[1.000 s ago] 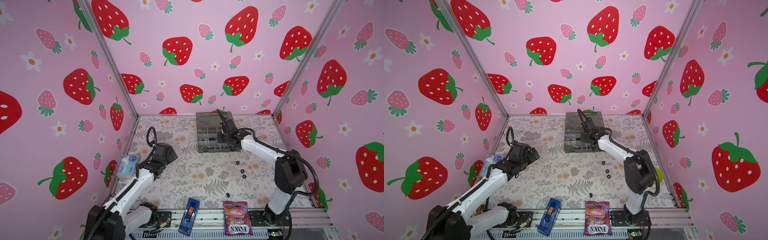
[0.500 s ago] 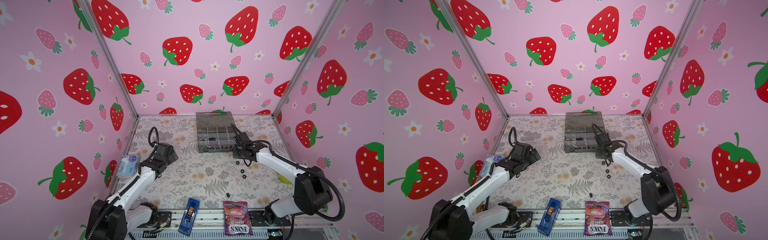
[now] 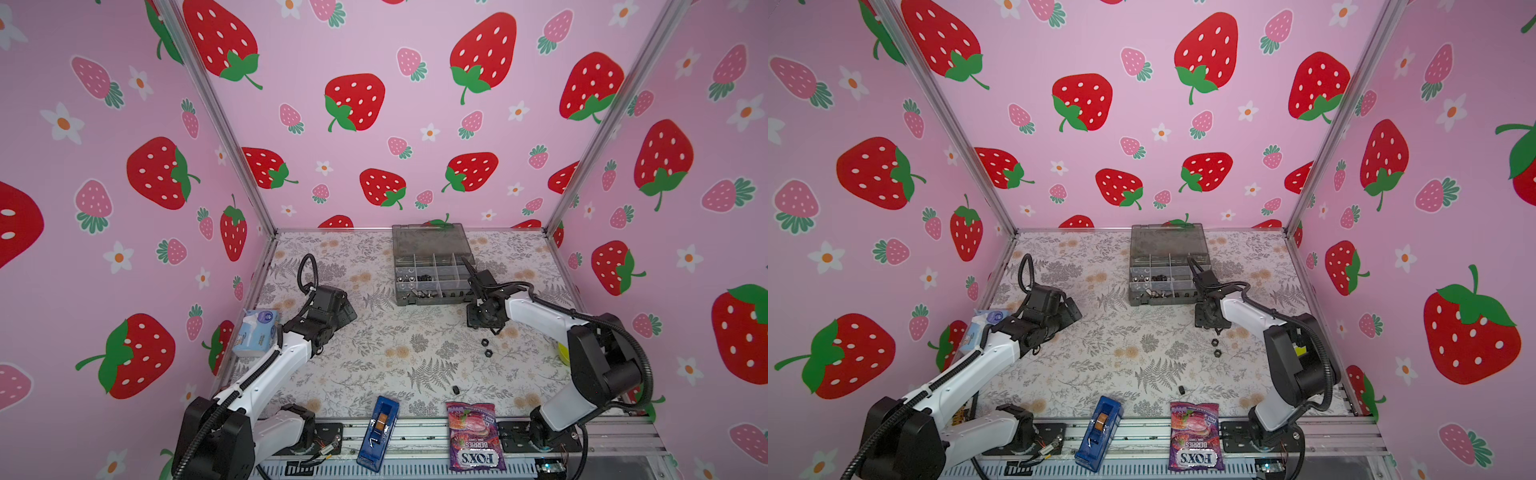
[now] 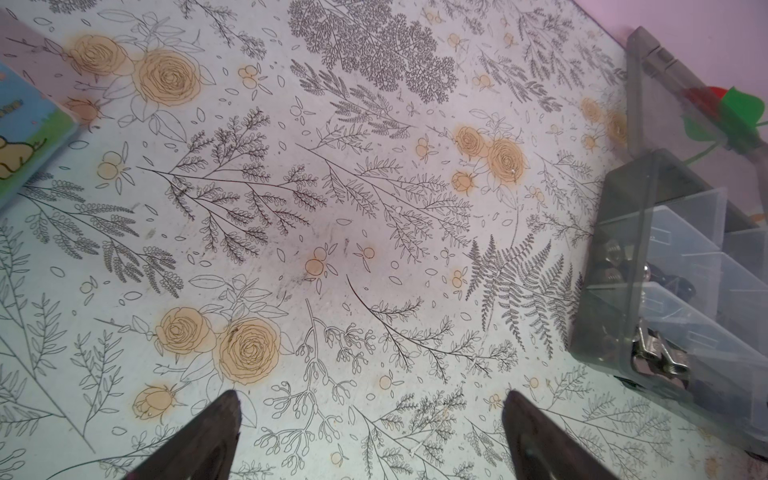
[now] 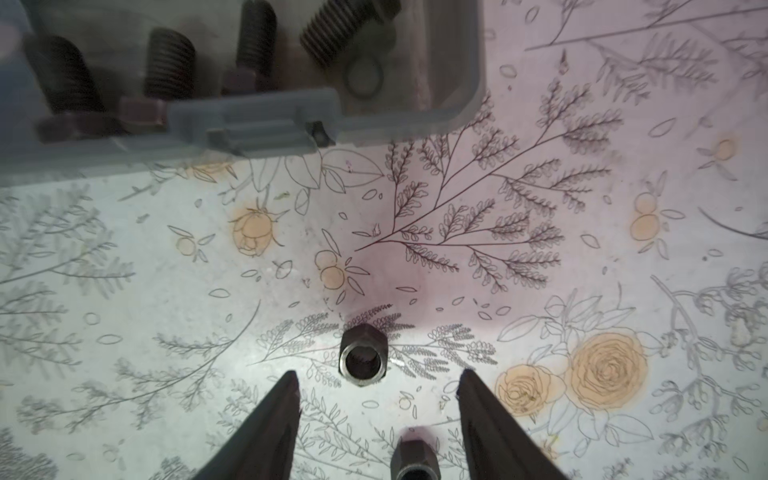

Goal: Sort the screws and nuts into containers
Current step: 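Move the right gripper back to the black hex nuts beside the box, then lower and close the right gripper on a black hex nut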

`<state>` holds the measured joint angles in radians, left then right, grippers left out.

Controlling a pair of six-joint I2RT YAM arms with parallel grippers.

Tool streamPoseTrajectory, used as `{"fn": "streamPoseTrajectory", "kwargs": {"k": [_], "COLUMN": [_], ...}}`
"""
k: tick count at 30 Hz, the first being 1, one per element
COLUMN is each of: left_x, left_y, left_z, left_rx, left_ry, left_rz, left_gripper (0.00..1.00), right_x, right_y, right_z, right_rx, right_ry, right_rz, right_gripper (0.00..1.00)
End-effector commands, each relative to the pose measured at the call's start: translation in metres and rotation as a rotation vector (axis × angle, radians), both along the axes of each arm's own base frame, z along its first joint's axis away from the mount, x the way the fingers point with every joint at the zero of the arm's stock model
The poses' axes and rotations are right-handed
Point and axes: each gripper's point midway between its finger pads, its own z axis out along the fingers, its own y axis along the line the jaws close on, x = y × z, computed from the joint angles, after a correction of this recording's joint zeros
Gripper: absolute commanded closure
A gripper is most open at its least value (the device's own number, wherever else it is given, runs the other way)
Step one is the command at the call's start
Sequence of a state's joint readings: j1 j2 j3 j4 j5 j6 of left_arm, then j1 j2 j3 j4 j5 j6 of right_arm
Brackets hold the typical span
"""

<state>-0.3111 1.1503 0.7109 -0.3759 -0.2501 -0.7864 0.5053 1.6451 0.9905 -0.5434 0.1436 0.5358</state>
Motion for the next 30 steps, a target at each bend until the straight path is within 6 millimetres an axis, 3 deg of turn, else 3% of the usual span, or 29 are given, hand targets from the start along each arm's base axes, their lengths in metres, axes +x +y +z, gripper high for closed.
{"fn": "streamPoseTrajectory", "kwargs": {"k": [1,13,19,30], "left_x": [0.004,0.005,0.005,0.004], "left_y": [0.001,0.002,0.002,0.002], "left_z": [0.004,0.002,0.000,0.000], "left_rx": [-0.002,0.003,0.004,0.000], "left_ry": [-0.011,-0.002,0.002,-0.002], "left_rz": [0.013,0.016,0.016,0.015], "left_gripper": [0.01,0.01,0.01,0.01], "right_x": [0.006,0.007,0.004,-0.010], "right_y": [0.006,0.006,0.002,-0.007], "right_z": [0.000,-0.022,-0.026,-0.026], "right_rx": [0.019,0.011,-0.004,-0.015], "right_ry": [0.011,0.072,0.085,0.108], "right_rz": [0.030,0.038,0.027,-0.003], "right_gripper": [0.39,0.49,0.59,0.64]}}
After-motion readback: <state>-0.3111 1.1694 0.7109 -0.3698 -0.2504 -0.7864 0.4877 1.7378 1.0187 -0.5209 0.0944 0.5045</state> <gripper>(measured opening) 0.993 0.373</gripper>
